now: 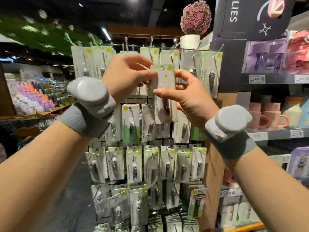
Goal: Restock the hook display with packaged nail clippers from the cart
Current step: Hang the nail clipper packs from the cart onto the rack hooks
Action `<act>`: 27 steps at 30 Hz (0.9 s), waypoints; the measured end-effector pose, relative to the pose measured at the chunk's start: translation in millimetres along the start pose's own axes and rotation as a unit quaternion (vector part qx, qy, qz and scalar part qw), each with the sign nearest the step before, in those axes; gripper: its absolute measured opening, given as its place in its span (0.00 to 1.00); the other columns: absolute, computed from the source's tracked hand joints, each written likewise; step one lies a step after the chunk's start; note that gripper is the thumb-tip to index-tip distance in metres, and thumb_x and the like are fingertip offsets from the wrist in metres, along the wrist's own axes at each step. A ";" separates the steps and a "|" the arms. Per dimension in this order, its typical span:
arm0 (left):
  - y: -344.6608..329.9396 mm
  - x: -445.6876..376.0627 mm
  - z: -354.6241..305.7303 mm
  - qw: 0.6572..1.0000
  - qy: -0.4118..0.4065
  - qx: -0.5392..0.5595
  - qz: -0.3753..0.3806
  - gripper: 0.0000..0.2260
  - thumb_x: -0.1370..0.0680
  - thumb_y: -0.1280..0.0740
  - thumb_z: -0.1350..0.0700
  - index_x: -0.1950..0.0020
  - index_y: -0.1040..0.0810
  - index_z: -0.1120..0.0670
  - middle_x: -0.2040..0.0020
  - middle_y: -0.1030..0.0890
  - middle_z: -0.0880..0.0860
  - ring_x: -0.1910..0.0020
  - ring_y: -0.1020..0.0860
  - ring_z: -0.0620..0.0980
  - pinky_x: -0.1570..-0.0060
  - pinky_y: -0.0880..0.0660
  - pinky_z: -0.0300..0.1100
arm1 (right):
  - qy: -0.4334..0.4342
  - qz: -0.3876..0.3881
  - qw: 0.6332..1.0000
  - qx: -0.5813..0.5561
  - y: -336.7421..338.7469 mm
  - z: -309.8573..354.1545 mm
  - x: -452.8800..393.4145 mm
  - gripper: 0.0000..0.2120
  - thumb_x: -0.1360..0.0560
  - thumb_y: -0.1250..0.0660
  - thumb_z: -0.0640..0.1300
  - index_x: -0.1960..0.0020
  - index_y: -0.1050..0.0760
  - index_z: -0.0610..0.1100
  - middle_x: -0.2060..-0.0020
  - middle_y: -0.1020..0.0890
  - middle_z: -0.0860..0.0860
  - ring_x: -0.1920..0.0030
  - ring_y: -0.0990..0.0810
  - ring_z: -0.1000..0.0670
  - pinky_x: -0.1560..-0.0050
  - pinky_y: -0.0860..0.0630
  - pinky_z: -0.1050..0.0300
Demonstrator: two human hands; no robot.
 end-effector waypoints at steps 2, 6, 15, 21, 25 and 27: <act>5.9 0.7 1.0 1.000 -0.007 -0.004 0.000 0.05 0.29 0.28 0.64 0.58 0.20 0.55 0.62 0.18 0.54 0.65 0.20 0.47 0.63 0.22 0.37 | 0.004 0.005 1.000 0.011 -5.2 -0.3 -2.0 0.19 0.32 0.25 0.39 0.44 0.26 0.45 0.50 0.17 0.46 0.56 0.19 0.55 0.66 0.28 0.72; 11.5 4.7 8.6 0.999 -0.011 -0.035 0.000 0.05 0.29 0.27 0.64 0.58 0.20 0.56 0.62 0.17 0.56 0.68 0.20 0.46 0.67 0.23 0.34 | 0.008 -0.013 0.999 0.047 1.9 -6.4 -4.5 0.08 0.28 0.28 0.42 0.51 0.25 0.48 0.55 0.19 0.44 0.56 0.21 0.51 0.59 0.24 0.59; -31.3 8.0 28.7 0.972 -0.017 -0.205 0.110 0.04 0.29 0.26 0.57 0.57 0.17 0.54 0.62 0.16 0.50 0.62 0.18 0.46 0.55 0.21 0.40 | 0.048 -0.009 0.956 0.290 38.0 -19.8 -1.5 0.05 0.31 0.26 0.39 0.61 0.21 0.45 0.66 0.18 0.49 0.64 0.21 0.52 0.56 0.23 0.56; -48.5 1.0 23.6 0.927 -0.075 -0.352 0.110 0.04 0.28 0.27 0.54 0.55 0.16 0.52 0.59 0.18 0.50 0.59 0.21 0.48 0.52 0.23 0.43 | 0.079 0.009 0.884 0.461 40.3 -12.5 -3.3 0.06 0.30 0.26 0.44 0.56 0.17 0.42 0.66 0.21 0.54 0.64 0.25 0.58 0.56 0.29 0.68; -53.9 -3.9 27.3 0.902 -0.069 -0.403 0.137 0.04 0.27 0.27 0.53 0.56 0.15 0.52 0.58 0.16 0.51 0.58 0.20 0.50 0.52 0.23 0.45 | 0.071 0.030 0.855 0.513 37.5 -12.6 -7.8 0.07 0.29 0.27 0.45 0.54 0.17 0.42 0.60 0.19 0.48 0.59 0.25 0.53 0.55 0.31 0.64; -55.9 -4.5 28.1 0.896 -0.064 -0.413 0.148 0.04 0.27 0.27 0.53 0.56 0.15 0.52 0.58 0.16 0.51 0.58 0.20 0.50 0.52 0.22 0.45 | 0.064 0.043 0.846 0.528 37.8 -12.9 -9.4 0.07 0.29 0.27 0.45 0.54 0.17 0.43 0.58 0.17 0.48 0.58 0.23 0.52 0.54 0.28 0.61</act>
Point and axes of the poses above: each hand's wrist, its own x-axis away from the middle knuckle, its own y-axis out of the back of the hand, z = x × y, the point moved 5 cm from there along -x, towards the middle knuckle
